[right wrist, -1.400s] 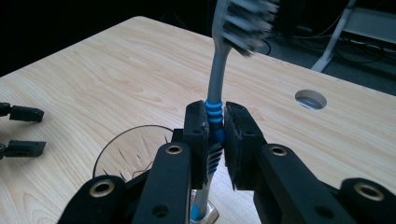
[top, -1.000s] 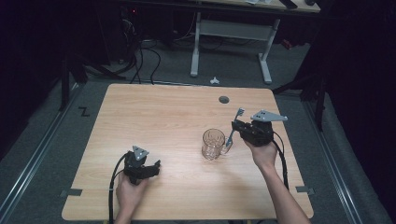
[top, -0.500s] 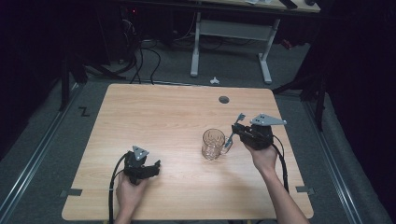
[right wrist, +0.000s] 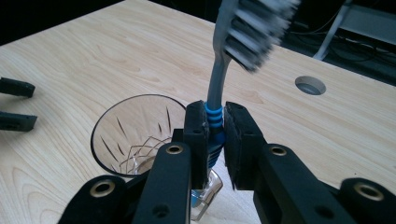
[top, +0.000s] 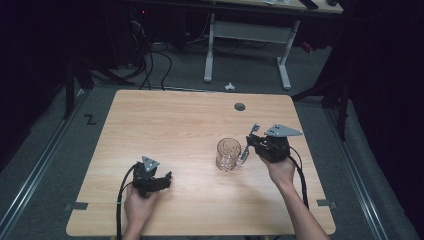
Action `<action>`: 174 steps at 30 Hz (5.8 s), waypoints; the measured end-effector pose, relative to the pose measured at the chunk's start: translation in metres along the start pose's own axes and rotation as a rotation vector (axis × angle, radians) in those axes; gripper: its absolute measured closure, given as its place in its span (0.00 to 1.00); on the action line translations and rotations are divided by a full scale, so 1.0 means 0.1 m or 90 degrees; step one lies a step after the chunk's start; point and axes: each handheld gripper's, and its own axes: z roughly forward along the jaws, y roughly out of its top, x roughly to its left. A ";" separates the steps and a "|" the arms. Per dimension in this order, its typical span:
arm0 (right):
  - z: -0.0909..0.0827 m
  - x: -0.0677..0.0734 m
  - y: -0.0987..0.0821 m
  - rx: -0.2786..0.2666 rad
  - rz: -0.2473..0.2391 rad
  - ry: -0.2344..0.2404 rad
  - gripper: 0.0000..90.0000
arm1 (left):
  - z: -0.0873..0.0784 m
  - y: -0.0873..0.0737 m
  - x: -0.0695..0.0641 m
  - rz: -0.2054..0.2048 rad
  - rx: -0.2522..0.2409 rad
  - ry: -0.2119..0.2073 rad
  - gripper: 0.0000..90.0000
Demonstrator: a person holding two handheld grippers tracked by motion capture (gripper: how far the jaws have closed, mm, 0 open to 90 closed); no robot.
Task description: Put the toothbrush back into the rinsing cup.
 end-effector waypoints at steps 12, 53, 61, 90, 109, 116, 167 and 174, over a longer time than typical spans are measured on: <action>0.04 0.02 -0.01 0.012 -0.010 -0.004 0.89 | 0.00 0.00 0.00 0.000 0.000 0.000 0.24; 0.17 0.01 -0.13 0.036 0.002 -0.004 0.84 | 0.00 0.00 0.00 0.000 0.000 0.000 0.24; 0.13 -0.03 -0.13 0.024 0.025 0.001 0.66 | 0.00 0.00 0.00 0.000 0.000 0.000 0.24; -0.12 -0.09 -0.23 -0.004 0.051 -0.007 0.62 | 0.00 0.00 0.00 0.000 0.000 0.000 0.24; -0.31 -0.11 -0.34 -0.021 0.074 -0.005 0.65 | 0.00 0.00 0.00 0.000 0.000 0.000 0.24; -0.36 -0.12 -0.37 -0.022 0.075 -0.004 0.67 | 0.00 0.00 0.00 0.000 0.000 0.000 0.24; -0.60 -0.28 -0.69 -0.030 0.118 -0.036 0.68 | 0.00 0.00 0.00 0.000 0.000 0.000 0.24; -0.59 -0.29 -0.76 -0.026 0.126 -0.037 0.68 | 0.00 0.00 0.00 0.000 0.000 0.000 0.24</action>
